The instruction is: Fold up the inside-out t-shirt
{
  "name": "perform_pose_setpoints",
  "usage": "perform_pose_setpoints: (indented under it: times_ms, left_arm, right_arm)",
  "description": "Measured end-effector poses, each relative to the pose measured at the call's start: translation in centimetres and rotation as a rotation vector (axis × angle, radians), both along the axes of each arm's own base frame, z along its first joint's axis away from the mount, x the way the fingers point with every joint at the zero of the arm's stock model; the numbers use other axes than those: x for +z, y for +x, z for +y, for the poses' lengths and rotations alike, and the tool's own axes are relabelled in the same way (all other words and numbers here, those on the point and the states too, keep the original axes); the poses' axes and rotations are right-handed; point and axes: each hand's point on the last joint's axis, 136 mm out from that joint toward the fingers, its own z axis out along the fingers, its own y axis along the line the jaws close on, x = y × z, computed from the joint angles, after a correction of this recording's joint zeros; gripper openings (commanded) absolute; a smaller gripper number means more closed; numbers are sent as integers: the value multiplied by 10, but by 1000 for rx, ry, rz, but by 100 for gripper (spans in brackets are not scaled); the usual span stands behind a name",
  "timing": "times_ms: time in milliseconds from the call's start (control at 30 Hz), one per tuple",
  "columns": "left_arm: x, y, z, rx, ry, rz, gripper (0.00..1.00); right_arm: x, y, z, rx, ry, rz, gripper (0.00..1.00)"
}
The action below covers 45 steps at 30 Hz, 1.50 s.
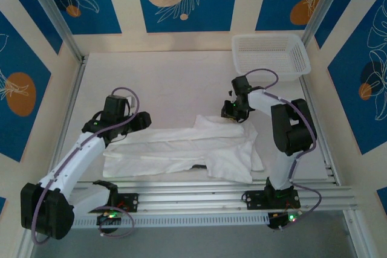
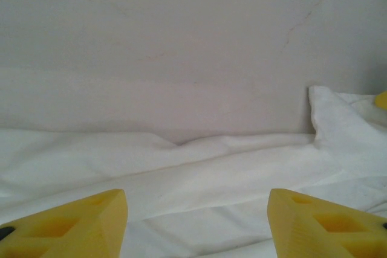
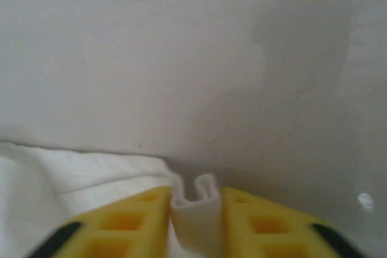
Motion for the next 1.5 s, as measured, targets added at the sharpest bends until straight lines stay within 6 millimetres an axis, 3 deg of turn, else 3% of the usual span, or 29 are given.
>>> perform_pose_setpoints:
  times_ms: [133,200,300,367,467,533,600,633,700,767,833,933,1033,1133,1200,1300,1400,1500]
  left_arm:
    - [-4,0,3,5,22,9,64]
    - [-7,1,3,5,26,17,64]
    - [-12,1,3,6,30,36,64]
    - [-14,1,3,6,32,42,65]
    - [-14,1,3,7,32,42,69]
    - [-14,2,3,11,32,43,72]
    - [-15,3,3,15,33,45,73]
    - [-16,3,4,16,34,48,73]
    - [-18,4,3,18,34,52,73]
    - [-20,6,3,19,33,58,73]
    - [-24,8,1,16,32,64,73]
    - [-30,9,-3,2,20,86,73]
    - [-31,9,-8,-15,1,96,73]
    - [-29,10,-10,-21,-11,87,74]
    - [-26,10,-10,-20,-16,74,74]
    - [-22,9,-10,-20,-20,58,74]
    - [-21,9,-10,-20,-21,53,74]
    - [-24,8,-9,-20,-19,59,74]
  right_arm:
    - [17,-1,3,15,7,-32,0]
    - [37,0,3,18,21,-79,0]
    - [84,0,7,29,73,-200,0]
    - [111,-8,8,37,112,-279,0]
    - [128,-39,7,36,176,-346,0]
    - [120,-67,4,19,209,-345,1]
    - [100,-100,2,-5,233,-320,9]
    - [86,-121,0,-25,245,-300,20]
    - [60,-158,-7,-69,267,-261,56]
    - [41,-182,-20,-135,276,-246,67]
    - [42,-189,-28,-177,282,-273,68]
    - [68,-186,-36,-216,282,-338,68]
    - [85,-185,-48,-317,238,-294,64]
    - [70,-196,-53,-428,197,-119,63]
    - [47,-213,-57,-504,133,44,62]
    - [24,-244,-69,-607,21,254,68]
    - [25,-257,-72,-671,18,304,71]
    - [38,-253,-68,-732,106,266,77]
